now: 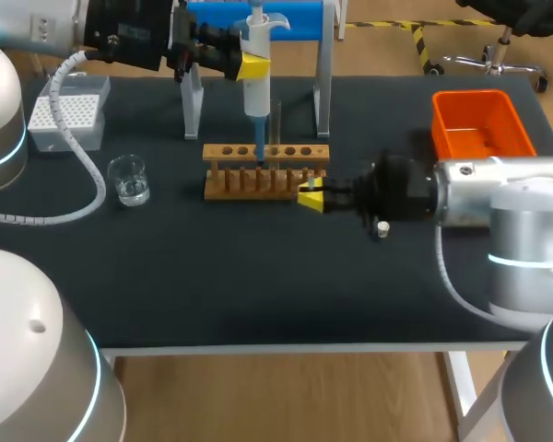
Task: Invert the test tube, pick up the pipette, mount the tip to pipette, aspirate from beaker and dispense into the tube, eject the tip, return the pipette, and cap with the stopper.
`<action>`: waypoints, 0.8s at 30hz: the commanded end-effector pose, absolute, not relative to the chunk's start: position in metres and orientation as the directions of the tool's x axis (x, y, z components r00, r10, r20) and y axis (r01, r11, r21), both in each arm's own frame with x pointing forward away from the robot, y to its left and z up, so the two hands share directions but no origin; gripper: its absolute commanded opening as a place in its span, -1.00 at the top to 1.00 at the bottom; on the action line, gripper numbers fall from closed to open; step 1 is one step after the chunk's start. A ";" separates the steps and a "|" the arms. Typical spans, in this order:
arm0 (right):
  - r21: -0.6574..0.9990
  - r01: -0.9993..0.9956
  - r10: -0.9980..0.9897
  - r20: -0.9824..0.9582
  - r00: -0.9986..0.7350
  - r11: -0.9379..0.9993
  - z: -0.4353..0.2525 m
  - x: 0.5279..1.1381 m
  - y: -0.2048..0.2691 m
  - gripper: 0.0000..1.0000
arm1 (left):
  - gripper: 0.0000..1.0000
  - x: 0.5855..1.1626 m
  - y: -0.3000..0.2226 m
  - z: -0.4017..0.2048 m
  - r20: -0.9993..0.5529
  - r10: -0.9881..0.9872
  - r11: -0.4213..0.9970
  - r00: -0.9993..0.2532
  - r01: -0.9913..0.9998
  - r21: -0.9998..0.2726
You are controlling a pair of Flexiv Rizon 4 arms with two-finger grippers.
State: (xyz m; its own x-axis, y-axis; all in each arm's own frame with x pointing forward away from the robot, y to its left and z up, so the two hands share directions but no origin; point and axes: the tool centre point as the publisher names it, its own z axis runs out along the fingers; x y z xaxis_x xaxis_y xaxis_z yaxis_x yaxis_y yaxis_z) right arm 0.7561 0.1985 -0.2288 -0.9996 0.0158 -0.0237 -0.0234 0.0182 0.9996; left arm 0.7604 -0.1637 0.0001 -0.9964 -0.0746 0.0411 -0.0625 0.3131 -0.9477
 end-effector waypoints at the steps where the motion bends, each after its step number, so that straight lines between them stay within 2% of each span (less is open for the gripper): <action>1: 1.000 -0.023 0.020 -0.023 -1.000 0.018 -0.230 0.762 0.216 1.00 | 1.00 0.760 -0.163 0.001 0.042 -0.074 0.314 -0.996 -0.063 -0.947; 9: 1.000 -0.025 0.002 -0.025 -1.000 0.017 -0.227 0.765 0.242 1.00 | 1.00 0.760 -0.163 0.001 0.042 -0.074 0.314 -0.996 -0.063 -0.947; 24: 1.000 -0.006 0.008 -0.006 -1.000 -0.003 -0.218 0.764 0.264 1.00 | 1.00 0.760 -0.163 0.001 0.042 -0.074 0.314 -0.996 -0.063 -0.947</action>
State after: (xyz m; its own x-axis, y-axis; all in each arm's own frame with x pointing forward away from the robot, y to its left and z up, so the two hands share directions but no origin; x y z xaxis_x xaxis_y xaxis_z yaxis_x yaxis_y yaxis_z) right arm 0.7643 0.2586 -0.2174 -1.0000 0.0022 -0.0060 -0.0060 -0.0030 1.0000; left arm 0.7604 -0.1637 0.0001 -0.9964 -0.0747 0.0411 -0.0625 0.3130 -0.9477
